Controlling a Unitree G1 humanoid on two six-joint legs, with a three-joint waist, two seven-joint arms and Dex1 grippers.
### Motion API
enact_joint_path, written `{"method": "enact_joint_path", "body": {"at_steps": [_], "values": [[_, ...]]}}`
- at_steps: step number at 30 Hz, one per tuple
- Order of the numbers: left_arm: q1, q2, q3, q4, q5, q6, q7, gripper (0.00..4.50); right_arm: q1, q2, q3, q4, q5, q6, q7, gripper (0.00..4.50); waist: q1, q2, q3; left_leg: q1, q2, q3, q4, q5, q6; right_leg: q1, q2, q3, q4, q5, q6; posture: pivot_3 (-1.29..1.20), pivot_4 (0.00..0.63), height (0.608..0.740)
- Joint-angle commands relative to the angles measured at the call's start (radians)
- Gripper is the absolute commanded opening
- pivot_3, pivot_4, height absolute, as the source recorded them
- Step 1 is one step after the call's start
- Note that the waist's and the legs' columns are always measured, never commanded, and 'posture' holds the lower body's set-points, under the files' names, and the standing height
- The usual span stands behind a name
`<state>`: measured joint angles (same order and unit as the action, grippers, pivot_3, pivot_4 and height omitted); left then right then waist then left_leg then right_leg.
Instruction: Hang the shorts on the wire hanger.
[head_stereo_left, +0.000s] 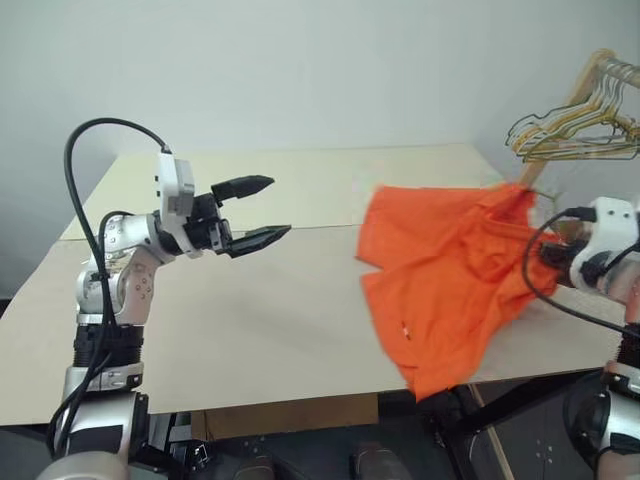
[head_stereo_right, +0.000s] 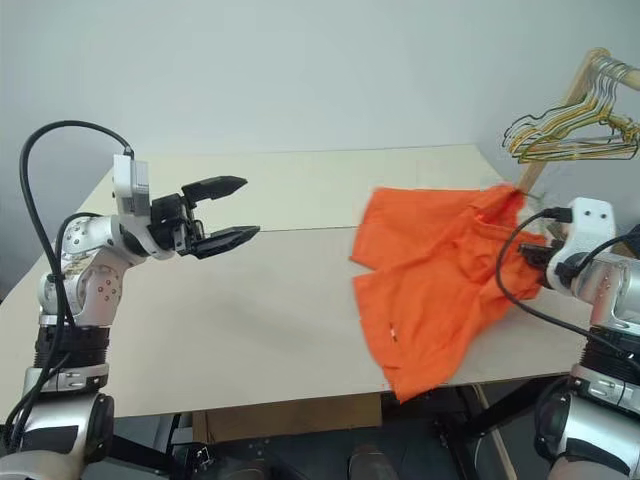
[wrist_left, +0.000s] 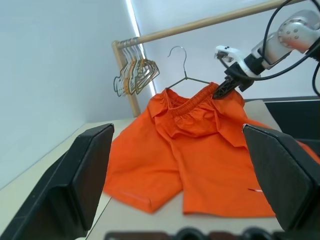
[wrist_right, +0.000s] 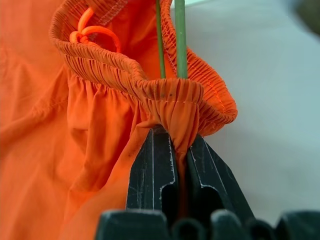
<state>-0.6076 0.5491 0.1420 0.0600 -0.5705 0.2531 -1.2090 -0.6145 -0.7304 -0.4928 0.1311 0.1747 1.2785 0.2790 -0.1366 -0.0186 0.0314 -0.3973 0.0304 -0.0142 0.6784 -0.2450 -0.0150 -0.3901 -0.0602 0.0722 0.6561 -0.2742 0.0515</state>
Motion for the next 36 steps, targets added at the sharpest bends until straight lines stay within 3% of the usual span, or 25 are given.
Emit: {"method": "enact_joint_path", "body": {"at_steps": [1,6,12,22,36], "values": [[-0.009,-0.011,0.012,-0.052,-0.05,0.011,0.006,4.46,-0.078,0.008,-0.094,-0.012,-0.076,-0.039,-0.185,0.0,-0.008,0.001,-0.001,0.0,0.0,0.0,0.0,0.0,0.0,0.0,0.0,0.0,0.0,0.0,0.0,-0.19,0.0,0.74],[0.004,-0.044,0.024,-0.071,-0.065,0.015,0.063,4.46,-0.153,0.111,-0.106,-0.051,-0.169,-0.085,-0.415,0.0,-0.04,0.007,-0.004,0.001,0.0,0.0,-0.003,0.0,0.0,0.0,0.001,0.001,-0.001,0.0,0.0,-0.19,0.0,0.74],[0.033,-0.096,0.042,-0.12,-0.102,0.019,0.149,4.46,-0.187,0.177,-0.098,-0.016,-0.249,-0.271,-0.61,0.0,-0.057,0.01,-0.005,0.001,0.0,0.0,-0.004,0.0,0.0,0.0,0.001,0.002,0.0,0.0,0.0,-0.18,0.0,0.74],[0.088,-0.092,0.024,-0.194,-0.113,0.024,0.193,4.46,-0.351,0.019,-0.172,0.362,-0.213,-0.447,-0.711,0.0,-0.055,0.011,-0.005,0.002,-0.001,0.0,-0.005,0.0,0.0,0.003,0.0,0.003,-0.008,0.0,0.0,-0.15,0.0,0.74],[0.084,-0.099,0.006,-0.198,-0.121,0.012,0.151,4.46,-0.568,-0.165,-0.277,0.889,-0.019,-0.623,-0.776,0.0,-0.071,0.011,-0.005,0.014,-0.001,0.015,-0.017,0.0,0.0,0.006,0.001,0.018,-0.011,-0.001,0.0,-0.16,0.0,0.74]]}}
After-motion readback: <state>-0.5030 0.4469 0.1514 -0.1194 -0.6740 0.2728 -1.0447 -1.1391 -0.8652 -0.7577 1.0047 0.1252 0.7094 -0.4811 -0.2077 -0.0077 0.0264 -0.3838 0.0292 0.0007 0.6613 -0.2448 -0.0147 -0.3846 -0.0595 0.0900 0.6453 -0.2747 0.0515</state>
